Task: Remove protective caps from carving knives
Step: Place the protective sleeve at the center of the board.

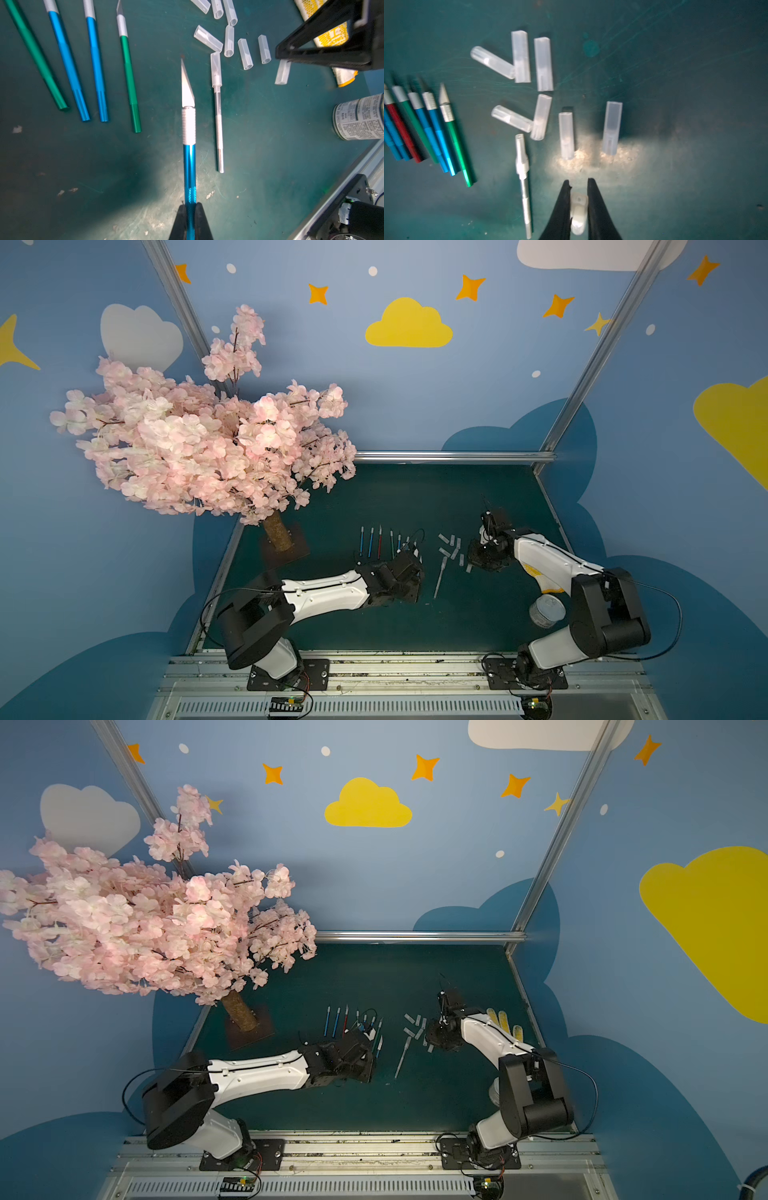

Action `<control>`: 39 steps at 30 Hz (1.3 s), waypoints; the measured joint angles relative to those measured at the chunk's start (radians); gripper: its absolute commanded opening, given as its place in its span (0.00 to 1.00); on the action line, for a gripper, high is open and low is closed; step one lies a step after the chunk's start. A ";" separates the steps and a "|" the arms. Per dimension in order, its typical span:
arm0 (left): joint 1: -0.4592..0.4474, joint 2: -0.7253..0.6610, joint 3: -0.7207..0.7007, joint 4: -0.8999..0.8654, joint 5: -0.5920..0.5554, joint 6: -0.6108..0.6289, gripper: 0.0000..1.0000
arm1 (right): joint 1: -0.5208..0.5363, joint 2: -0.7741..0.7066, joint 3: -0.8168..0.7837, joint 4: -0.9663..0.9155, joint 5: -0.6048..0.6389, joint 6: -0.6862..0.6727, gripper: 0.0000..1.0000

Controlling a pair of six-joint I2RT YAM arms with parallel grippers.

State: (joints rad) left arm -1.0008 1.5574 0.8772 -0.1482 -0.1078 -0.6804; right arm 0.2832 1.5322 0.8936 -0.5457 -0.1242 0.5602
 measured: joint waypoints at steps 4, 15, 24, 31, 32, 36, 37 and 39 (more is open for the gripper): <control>0.002 0.000 0.008 0.000 0.006 0.001 0.08 | -0.013 0.045 0.008 -0.001 0.000 -0.021 0.10; 0.006 0.018 0.011 0.000 0.013 0.003 0.08 | -0.018 0.117 0.072 -0.009 0.007 -0.067 0.11; 0.006 0.025 0.016 -0.001 0.026 0.003 0.08 | -0.018 0.154 0.079 -0.010 0.007 -0.074 0.15; 0.009 0.028 0.029 0.000 0.027 0.003 0.08 | -0.018 0.163 0.092 -0.011 0.007 -0.087 0.22; 0.010 0.028 0.029 0.000 0.027 0.003 0.08 | -0.018 0.163 0.093 -0.011 0.007 -0.088 0.23; 0.011 0.028 0.029 0.000 0.028 0.003 0.08 | -0.018 0.164 0.096 -0.012 0.007 -0.091 0.25; 0.012 0.028 0.030 0.000 0.029 0.003 0.08 | -0.018 0.164 0.096 -0.012 0.007 -0.091 0.25; 0.013 0.028 0.030 0.000 0.030 0.003 0.08 | -0.018 0.164 0.096 -0.013 0.007 -0.091 0.25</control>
State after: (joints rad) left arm -0.9882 1.5856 0.9070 -0.1486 -0.0780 -0.6773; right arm 0.2653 1.6958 0.9897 -0.5587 -0.1173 0.4690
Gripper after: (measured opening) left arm 0.082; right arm 0.248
